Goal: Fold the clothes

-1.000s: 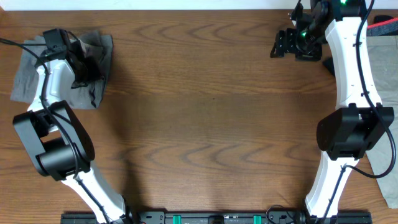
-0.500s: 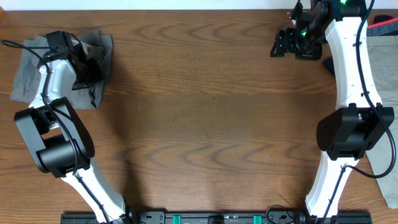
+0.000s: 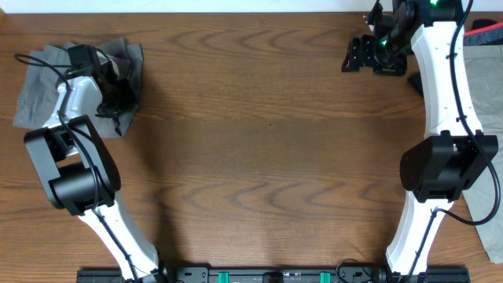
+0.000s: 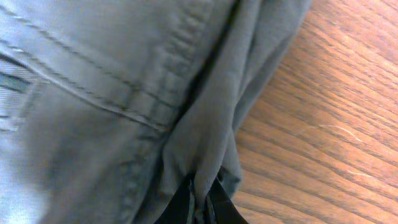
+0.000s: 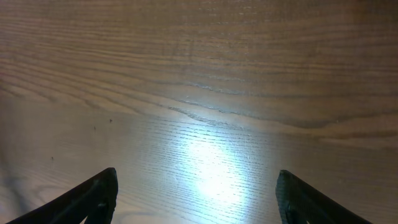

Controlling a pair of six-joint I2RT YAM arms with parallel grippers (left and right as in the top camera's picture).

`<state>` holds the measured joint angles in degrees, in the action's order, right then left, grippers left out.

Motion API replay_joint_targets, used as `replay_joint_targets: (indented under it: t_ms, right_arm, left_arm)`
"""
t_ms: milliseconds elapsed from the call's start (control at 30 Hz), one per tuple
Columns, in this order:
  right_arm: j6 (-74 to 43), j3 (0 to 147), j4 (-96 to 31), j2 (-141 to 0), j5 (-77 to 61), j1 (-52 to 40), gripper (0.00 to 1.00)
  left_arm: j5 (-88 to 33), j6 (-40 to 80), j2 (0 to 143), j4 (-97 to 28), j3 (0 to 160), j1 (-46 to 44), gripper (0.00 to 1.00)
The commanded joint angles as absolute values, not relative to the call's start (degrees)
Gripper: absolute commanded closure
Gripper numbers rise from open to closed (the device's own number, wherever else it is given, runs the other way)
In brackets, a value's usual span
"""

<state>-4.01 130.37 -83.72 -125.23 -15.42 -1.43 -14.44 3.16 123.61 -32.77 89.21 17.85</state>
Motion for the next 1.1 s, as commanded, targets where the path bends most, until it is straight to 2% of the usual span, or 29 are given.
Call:
replay_joint_targets:
  t_ms: [0,133,233,267,300,367,633,967,1000,1067]
  right_arm:
    - [-3.1,131.0,-83.8,-125.1,-15.2,-2.0,0.21]
    - [-3.1,131.0,-83.8,-125.1,-15.2,-2.0,0.21]
    - [-3.1,131.0,-83.8,-125.1,-15.2,-2.0,0.21]
    - [-3.1,131.0,-83.8,-125.1,-15.2,-2.0,0.21]
    - [-3.1,131.0,-83.8,-125.1,-15.3,-2.0,0.21]
    - [-3.1,131.0,-83.8,-125.1,-15.3,-2.0,0.21]
    - [-3.1,131.0,-83.8,-125.1,-15.2,-2.0,0.21]
    - [-3.1,131.0,-83.6,-125.1,-15.2,-2.0,0.21]
    - [-3.1,131.0,-83.6,-125.1,-15.2,-2.0,0.21]
    - [-3.1,131.0,-83.6,-125.1,-15.3,-2.0,0.21]
  left_arm:
    - [-15.4,3.3,123.9,-32.9,88.6,16.3,0.92]
    - [-15.4,3.3,123.2,-33.0,88.6,15.2,0.83]
    - [-15.4,3.3,122.0,-33.5,88.6,14.7,0.65]
    - [-15.4,3.3,121.5,-33.5,88.6,14.7,0.57]
    - [-15.4,3.3,120.9,-33.5,88.6,14.7,0.45]
    - [-15.4,3.3,119.7,-33.4,88.6,14.7,0.33]
    - [-15.2,3.3,113.7,-31.6,88.8,15.2,0.32]
    - [-5.8,4.8,113.8,-27.7,88.8,19.9,0.32]
    - [-5.9,4.8,114.3,-27.7,88.8,20.6,0.35]
    - [-6.0,4.8,115.3,-27.7,88.8,21.6,0.49]
